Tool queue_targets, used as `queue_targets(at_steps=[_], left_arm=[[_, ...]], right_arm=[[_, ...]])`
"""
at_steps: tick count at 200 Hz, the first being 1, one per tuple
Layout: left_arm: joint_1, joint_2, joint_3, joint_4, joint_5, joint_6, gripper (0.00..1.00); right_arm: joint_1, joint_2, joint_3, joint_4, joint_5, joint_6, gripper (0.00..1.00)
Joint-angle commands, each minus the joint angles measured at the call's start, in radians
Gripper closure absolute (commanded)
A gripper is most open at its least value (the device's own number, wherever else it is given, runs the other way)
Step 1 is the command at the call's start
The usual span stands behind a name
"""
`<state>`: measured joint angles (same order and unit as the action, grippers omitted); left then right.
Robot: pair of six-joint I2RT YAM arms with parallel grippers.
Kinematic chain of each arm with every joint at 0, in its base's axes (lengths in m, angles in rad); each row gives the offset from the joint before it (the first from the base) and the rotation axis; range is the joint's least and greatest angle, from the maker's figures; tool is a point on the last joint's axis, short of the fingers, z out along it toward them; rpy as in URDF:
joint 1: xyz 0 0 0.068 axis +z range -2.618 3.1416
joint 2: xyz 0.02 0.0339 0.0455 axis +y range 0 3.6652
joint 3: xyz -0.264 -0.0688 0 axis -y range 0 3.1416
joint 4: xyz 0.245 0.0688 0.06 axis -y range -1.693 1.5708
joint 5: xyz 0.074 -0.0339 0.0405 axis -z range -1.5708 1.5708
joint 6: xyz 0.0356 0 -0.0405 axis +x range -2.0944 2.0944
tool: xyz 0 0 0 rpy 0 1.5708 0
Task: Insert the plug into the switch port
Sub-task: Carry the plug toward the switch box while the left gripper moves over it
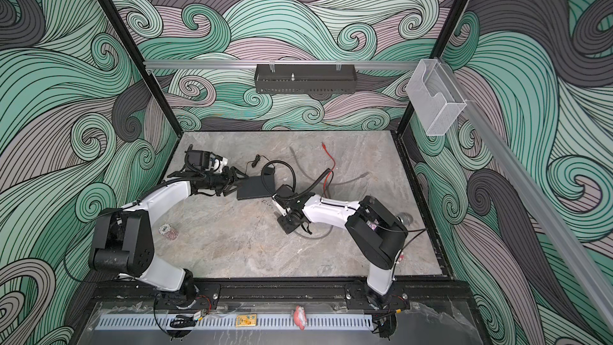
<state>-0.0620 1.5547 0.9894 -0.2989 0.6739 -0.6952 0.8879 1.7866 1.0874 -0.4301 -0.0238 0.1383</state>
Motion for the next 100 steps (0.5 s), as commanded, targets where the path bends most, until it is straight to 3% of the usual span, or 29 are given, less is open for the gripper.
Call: queue_targets(at_steps=[1, 100], left_arm=[[0.022, 0.03, 0.047, -0.039, -0.026, 0.016, 0.38], [0.024, 0.14, 0.135, 0.003, -0.027, -0.035, 0.38]], right_arm=[[0.003, 0.009, 0.032, -0.016, 0.01, -0.008, 0.68], [0.015, 0.088, 0.088, -0.015, 0.034, -0.005, 0.72]])
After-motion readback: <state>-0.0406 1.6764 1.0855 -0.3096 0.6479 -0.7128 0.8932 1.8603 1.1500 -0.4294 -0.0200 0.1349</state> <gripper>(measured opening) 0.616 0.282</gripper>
